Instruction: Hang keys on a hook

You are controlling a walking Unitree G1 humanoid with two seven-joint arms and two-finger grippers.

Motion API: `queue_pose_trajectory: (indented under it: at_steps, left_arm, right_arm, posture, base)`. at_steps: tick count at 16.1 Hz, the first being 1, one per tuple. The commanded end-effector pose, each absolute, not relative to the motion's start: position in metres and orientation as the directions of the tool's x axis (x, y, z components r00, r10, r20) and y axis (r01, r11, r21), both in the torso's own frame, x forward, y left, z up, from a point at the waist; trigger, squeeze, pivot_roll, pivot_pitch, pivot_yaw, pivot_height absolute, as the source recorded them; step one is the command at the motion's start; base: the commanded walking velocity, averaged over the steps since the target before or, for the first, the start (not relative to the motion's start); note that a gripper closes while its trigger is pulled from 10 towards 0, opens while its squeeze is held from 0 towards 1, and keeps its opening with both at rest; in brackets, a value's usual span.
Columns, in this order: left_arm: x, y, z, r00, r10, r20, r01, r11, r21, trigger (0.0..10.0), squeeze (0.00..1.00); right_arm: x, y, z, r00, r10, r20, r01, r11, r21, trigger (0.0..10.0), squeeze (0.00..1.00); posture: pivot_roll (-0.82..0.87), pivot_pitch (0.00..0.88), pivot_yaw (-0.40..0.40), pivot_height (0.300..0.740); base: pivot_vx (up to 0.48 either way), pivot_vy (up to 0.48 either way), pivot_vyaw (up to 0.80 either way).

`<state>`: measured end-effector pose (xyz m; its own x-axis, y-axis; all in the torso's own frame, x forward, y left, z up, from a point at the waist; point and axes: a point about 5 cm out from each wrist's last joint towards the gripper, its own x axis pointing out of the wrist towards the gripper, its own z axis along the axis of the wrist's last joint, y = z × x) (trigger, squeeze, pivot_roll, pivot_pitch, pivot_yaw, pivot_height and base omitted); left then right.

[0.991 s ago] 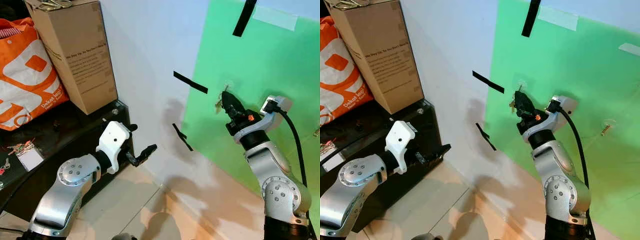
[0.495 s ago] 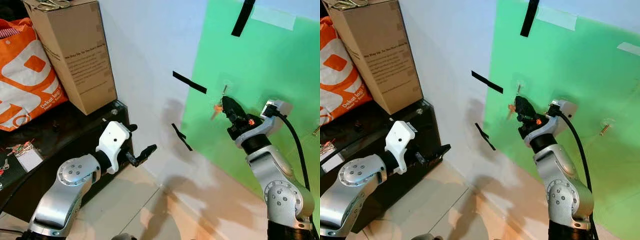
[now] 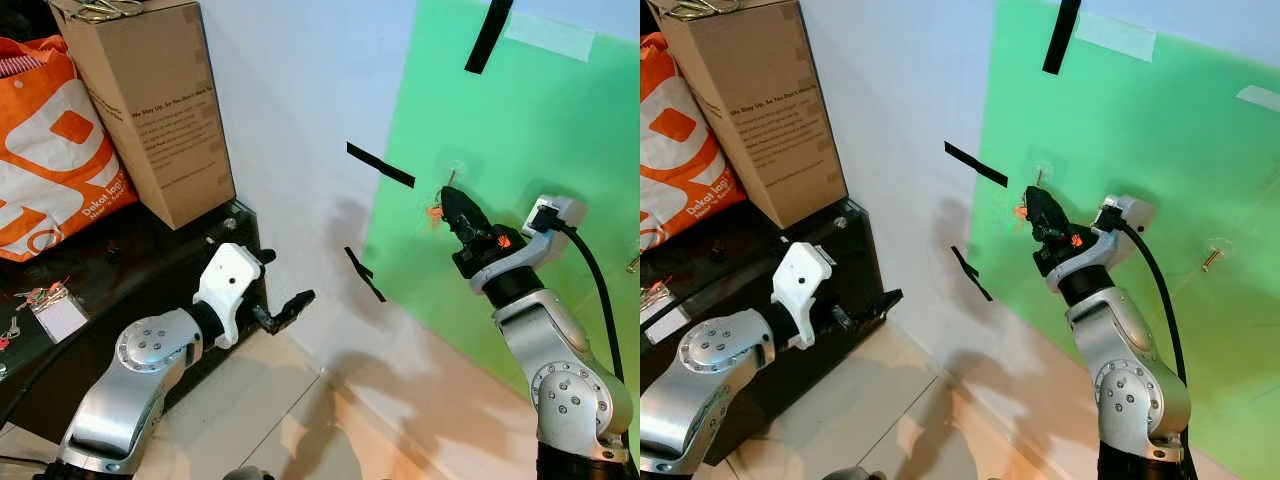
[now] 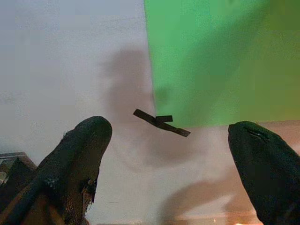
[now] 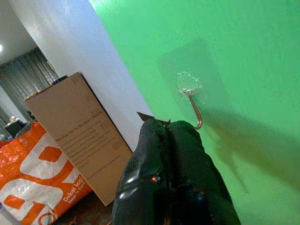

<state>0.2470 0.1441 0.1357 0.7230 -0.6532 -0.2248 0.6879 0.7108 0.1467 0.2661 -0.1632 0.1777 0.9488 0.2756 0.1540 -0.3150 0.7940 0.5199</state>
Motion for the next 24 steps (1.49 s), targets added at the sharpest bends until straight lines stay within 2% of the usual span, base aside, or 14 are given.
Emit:
queue_pose_trajectory:
  at_steps: [1, 7, 11, 15, 20, 24]
  left_arm:
    - [0.247, 0.139, 0.14, 0.705, -0.677, -0.211, 0.708, 0.69, 0.153, 10.0, 0.0]
    - [0.241, 0.135, 0.148, 0.651, -0.741, -0.168, 0.758, 0.644, 0.1, 10.0, 0.0]
    - [0.23, 0.14, 0.162, 0.579, -0.807, -0.119, 0.813, 0.582, 0.01, 10.0, 0.0]
    - [0.228, 0.159, 0.173, 0.561, -0.814, -0.151, 0.825, 0.564, 0.031, 10.0, 0.0]
    - [0.226, 0.158, 0.187, 0.511, -0.848, -0.142, 0.859, 0.512, 0.034, 10.0, 0.0]
    - [0.227, 0.157, 0.19, 0.508, -0.85, -0.136, 0.86, 0.508, 0.039, 10.0, 0.0]
  right_arm:
    - [0.267, -0.16, 0.188, 0.94, 0.287, 0.184, -0.34, 0.787, 0.515, 10.0, 0.0]
    - [0.273, -0.164, 0.188, 0.956, 0.236, 0.173, -0.292, 0.792, 0.536, 10.0, 0.0]
    - [0.274, -0.168, 0.185, 0.965, 0.213, 0.156, -0.264, 0.799, 0.54, 10.0, 0.0]
    - [0.275, -0.168, 0.185, 0.966, 0.212, 0.151, -0.26, 0.798, 0.543, 10.0, 0.0]
    - [0.275, -0.167, 0.183, 0.968, 0.207, 0.14, -0.25, 0.8, 0.545, 10.0, 0.0]
    - [0.277, -0.171, 0.182, 0.975, 0.18, 0.128, -0.221, 0.808, 0.547, 10.0, 0.0]
  posture:
    - [-0.05, 0.0, -0.01, 0.74]
    - [-0.05, 0.0, -0.012, 0.74]
    - [-0.05, 0.0, -0.011, 0.74]
    - [-0.05, 0.0, -0.012, 0.74]
    - [-0.05, 0.0, -0.011, 0.74]
    - [-0.05, 0.0, -0.013, 0.74]
  base:
    - [0.0, 0.0, 0.0]
    - [0.0, 0.0, 0.0]
    - [0.0, 0.0, 0.0]
    - [0.0, 0.0, 0.0]
    - [0.0, 0.0, 0.0]
    - [0.0, 0.0, 0.0]
